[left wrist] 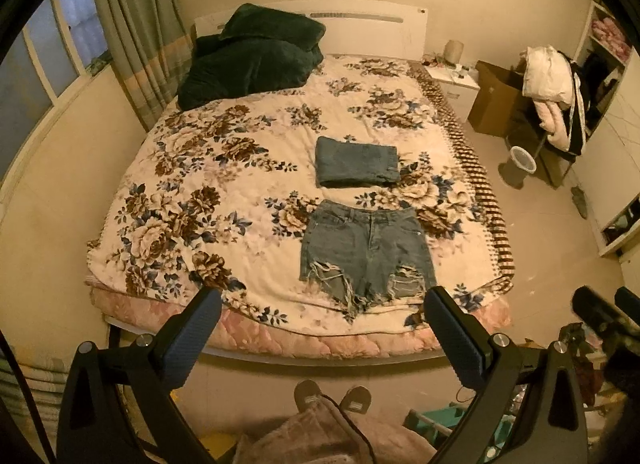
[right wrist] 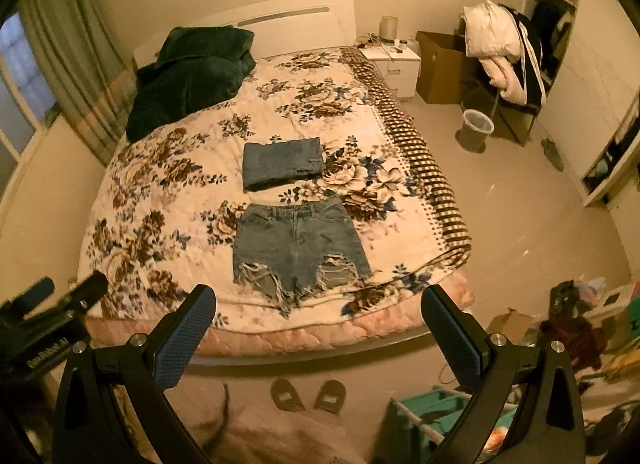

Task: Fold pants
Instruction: 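Lower both tools onto the denim shorts and grasp the frayed leg hems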

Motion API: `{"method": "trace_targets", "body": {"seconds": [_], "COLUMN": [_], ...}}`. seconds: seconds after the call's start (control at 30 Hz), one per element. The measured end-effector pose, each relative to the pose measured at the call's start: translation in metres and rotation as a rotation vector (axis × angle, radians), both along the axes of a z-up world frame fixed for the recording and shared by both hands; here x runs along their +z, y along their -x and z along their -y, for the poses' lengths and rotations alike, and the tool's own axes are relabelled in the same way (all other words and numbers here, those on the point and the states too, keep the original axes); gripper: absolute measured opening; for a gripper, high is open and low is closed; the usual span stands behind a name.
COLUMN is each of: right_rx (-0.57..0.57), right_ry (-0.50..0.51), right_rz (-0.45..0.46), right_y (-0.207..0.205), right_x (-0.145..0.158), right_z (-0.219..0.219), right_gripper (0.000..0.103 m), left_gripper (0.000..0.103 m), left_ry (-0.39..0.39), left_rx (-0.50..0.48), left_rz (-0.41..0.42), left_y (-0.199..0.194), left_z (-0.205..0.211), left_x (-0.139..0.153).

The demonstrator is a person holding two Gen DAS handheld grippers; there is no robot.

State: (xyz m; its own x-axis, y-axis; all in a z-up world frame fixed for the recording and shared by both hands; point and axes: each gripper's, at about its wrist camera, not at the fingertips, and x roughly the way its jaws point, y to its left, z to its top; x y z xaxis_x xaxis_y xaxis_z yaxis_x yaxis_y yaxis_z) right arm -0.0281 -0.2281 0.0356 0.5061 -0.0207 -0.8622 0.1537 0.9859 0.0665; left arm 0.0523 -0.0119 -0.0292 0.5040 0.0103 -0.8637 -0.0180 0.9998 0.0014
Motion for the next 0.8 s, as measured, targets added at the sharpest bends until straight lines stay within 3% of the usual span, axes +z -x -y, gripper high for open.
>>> {"method": "trace_targets", "body": {"seconds": [0.2,0.37,0.63,0.73,0.8], "right_rx": [-0.047,-0.015,0.116,0.218,0.285], "right_ry": [-0.031,-0.039,-0.171,-0.228,-0.251], "right_rz": [-0.030,-0.071,-0.206,-0.289,-0.346], "right_y": [-0.055,-0.114,-0.237,-0.304,-0.345], "right_x": [-0.054,-0.114,-0.233,-0.294,-0.337], "right_z": [0.007,0.025,0.095,0.134,0.155], "right_gripper": [0.103,0.103,0.101,0.089,0.060], "left_gripper": [0.103,0.103,0.103,0.103,0.103], "left_ry": [-0.017,-0.043,-0.195,-0.257,-0.264], "left_rx": [-0.004,0.029,0.167,0.222,0.251], "left_rz": [-0.050,-0.114,-0.190,-0.247,-0.297], "left_y": [-0.045,-0.086,-0.155,-0.180,-0.193], "left_z": [-0.008,-0.001,0.045,0.077,0.103], "left_x": [-0.058,-0.109,-0.203,-0.251,-0.286]}}
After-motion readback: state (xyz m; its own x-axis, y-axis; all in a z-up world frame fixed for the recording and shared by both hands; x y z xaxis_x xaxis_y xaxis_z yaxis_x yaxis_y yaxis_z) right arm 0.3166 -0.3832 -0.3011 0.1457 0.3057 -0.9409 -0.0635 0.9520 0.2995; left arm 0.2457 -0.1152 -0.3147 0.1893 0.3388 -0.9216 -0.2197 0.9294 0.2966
